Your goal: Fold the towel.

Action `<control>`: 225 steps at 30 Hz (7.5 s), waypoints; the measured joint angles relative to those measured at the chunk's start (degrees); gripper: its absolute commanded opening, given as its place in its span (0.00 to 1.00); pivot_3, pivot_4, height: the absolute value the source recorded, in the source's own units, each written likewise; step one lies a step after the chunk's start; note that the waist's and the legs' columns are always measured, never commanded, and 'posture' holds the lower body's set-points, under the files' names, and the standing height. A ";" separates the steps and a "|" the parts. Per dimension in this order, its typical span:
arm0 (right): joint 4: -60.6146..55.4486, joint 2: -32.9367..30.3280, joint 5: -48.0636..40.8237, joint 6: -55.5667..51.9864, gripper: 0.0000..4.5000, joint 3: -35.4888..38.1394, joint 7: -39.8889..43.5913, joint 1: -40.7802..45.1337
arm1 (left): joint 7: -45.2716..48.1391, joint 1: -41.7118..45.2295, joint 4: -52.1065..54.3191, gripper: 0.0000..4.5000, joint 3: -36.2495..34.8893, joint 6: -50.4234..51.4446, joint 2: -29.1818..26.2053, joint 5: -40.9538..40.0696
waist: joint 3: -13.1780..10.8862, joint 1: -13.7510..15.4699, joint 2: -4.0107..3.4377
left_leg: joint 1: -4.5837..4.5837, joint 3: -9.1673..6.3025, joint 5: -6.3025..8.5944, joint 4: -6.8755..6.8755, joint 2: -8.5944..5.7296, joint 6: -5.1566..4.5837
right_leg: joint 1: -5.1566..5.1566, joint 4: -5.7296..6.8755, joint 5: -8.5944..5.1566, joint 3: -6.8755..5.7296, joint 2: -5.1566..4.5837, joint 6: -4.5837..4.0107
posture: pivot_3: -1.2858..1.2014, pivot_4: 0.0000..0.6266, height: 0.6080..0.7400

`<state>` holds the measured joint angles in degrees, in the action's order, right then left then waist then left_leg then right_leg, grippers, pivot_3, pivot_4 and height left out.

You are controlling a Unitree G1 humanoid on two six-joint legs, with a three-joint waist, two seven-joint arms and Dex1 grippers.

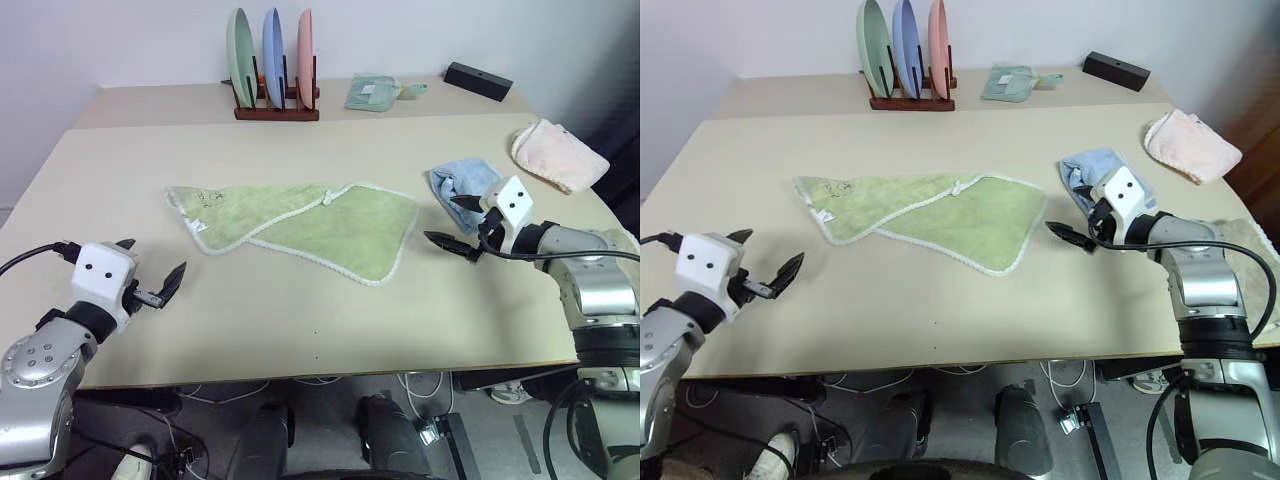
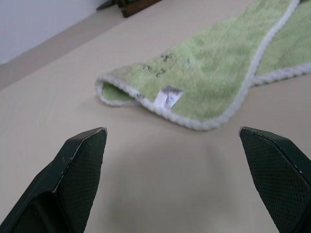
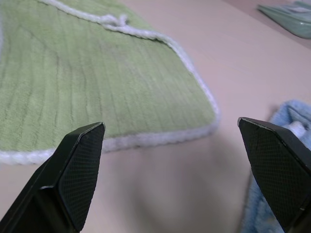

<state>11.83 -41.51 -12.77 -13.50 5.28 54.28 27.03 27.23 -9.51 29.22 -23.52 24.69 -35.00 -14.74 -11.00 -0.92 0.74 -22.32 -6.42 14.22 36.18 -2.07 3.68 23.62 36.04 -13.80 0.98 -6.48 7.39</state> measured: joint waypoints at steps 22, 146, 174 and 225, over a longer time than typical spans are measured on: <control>-8.28 4.52 -0.81 -3.78 1.00 -3.00 -2.58 -5.08 | 2.29 1.40 -1.98 0.99 3.95 -1.41 -1.12 1.65 | 0.00 0.21 0.00 | 0.00 -0.01 0.00 0.00 -0.01 0.00 | -0.02 -0.01 0.01 0.00 0.00 0.02 | 0.52 0.24 1.00; -19.81 -17.74 -2.97 -4.33 0.01 -5.84 17.24 -1.92 | 30.47 -8.84 -10.27 0.00 -13.22 -1.77 -20.88 -7.07 | -0.15 -1.12 -0.01 | 0.73 0.55 0.17 0.11 0.10 -0.27 | -0.45 0.04 -0.10 0.07 -0.16 -0.34 | 0.52 0.24 1.00; 25.97 4.04 16.93 18.91 0.42 -16.74 0.13 19.67 | 14.74 21.39 -43.23 0.41 10.38 -12.94 -12.30 6.48 | -0.14 -1.64 0.02 | 0.11 0.51 0.14 -0.01 0.03 -0.25 | 0.29 0.19 0.15 0.07 -0.14 0.05 | 0.52 0.24 1.00; -20.12 40.41 -26.35 -55.44 0.15 27.83 -57.19 1.42 | 14.20 5.61 2.29 0.74 21.97 -3.80 -2.14 -7.00 | 0.00 -0.29 0.00 | 0.14 0.34 0.12 0.10 0.04 -0.26 | 0.11 0.11 0.19 0.06 -0.03 0.00 | 0.52 0.24 1.00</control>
<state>-8.29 -1.10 -39.11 -68.94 33.11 -2.90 28.45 41.42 -3.90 31.50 -1.55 20.90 -37.13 -21.74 -11.01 -1.21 0.74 -22.18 -6.09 14.33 36.28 -2.02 3.42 23.72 36.15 -13.61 1.04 -6.51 7.39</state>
